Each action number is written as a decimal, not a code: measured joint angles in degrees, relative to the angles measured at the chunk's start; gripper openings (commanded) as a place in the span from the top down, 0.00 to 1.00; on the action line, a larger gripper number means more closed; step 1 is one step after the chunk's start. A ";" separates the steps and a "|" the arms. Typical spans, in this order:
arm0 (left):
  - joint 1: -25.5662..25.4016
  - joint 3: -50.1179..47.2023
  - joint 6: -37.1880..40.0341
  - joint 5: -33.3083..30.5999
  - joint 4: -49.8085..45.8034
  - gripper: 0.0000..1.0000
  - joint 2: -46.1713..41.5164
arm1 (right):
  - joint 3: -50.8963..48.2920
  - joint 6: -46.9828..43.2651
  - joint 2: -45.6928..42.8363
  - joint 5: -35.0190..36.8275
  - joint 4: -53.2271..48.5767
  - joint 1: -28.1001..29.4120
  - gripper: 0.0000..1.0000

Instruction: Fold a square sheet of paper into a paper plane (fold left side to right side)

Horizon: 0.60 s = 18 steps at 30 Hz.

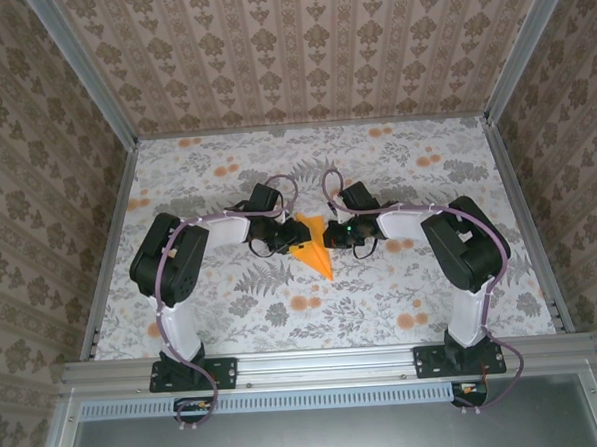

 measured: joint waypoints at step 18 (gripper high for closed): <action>-0.13 5.18 3.58 0.61 -3.65 0.86 -1.79 | 2.10 -1.68 0.96 0.96 -2.93 0.52 0.99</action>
